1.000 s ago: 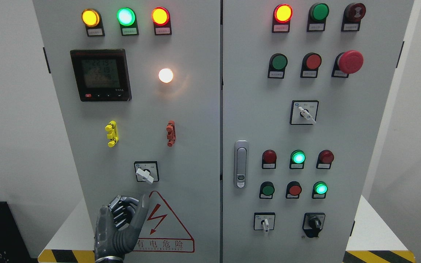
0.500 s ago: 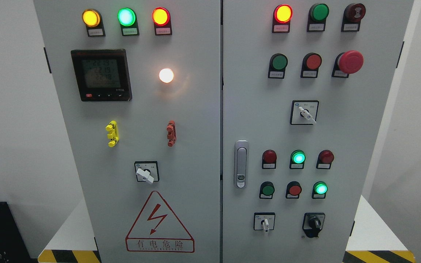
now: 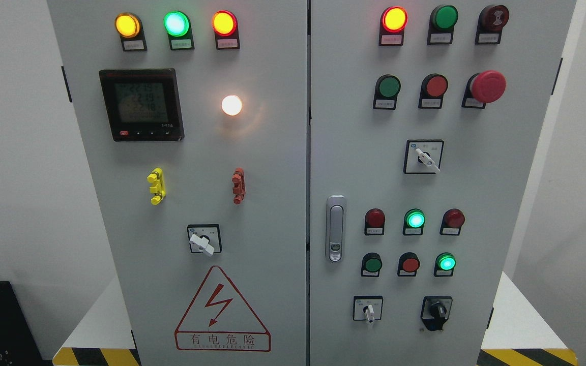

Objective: Turn on light switch 1

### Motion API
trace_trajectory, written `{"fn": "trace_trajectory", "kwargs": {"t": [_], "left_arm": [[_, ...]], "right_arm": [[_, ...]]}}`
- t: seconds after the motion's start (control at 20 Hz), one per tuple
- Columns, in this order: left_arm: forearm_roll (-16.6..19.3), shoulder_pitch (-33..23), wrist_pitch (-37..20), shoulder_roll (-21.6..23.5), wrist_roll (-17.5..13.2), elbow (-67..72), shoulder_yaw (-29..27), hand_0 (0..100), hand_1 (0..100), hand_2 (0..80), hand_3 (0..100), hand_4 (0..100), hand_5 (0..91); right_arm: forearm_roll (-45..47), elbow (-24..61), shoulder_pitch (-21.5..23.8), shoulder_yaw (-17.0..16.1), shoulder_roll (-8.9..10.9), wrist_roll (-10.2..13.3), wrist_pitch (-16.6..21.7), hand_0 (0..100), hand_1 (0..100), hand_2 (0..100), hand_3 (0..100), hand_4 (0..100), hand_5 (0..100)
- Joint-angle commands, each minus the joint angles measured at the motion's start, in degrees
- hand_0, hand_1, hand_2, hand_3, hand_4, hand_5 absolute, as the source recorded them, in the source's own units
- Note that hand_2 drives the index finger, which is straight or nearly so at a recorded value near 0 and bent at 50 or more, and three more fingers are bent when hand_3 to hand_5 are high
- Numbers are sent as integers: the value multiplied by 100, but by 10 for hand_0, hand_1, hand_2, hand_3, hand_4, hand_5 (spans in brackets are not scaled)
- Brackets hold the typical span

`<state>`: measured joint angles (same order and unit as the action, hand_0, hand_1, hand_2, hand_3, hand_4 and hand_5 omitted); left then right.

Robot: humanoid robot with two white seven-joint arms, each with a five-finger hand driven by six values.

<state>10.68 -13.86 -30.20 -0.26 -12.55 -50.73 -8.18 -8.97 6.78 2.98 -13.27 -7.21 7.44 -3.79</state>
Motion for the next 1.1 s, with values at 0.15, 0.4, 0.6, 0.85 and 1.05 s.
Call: {"fn": "trace_trajectory", "kwargs": {"t": [0.15, 0.4, 0.6, 0.85, 1.05], "left_arm": [[189, 489, 1751, 352, -345, 4889, 747, 280, 322, 0, 0, 18, 0], [127, 629, 2291, 211, -257, 4854, 739, 275, 203, 0, 0, 0, 0], [118, 638, 2300, -18, -46, 4924, 721, 254, 115, 0, 0, 0, 0], [-83, 630, 2370, -158, 190, 4924, 668, 211, 0, 0, 0, 0, 0], [-242, 630, 2379, -167, 227, 4915, 694, 193, 0, 0, 0, 0, 0]], "right_arm": [[0, -1, 1, 0, 0, 3, 1, 307, 0, 0, 0, 0, 0], [0, -1, 1, 0, 0, 3, 1, 307, 0, 0, 0, 0, 0], [0, -1, 1, 0, 0, 3, 1, 307, 0, 0, 0, 0, 0], [0, -1, 1, 0, 0, 3, 1, 307, 0, 0, 0, 0, 0], [0, -1, 1, 0, 0, 3, 1, 307, 0, 0, 0, 0, 0]]}}
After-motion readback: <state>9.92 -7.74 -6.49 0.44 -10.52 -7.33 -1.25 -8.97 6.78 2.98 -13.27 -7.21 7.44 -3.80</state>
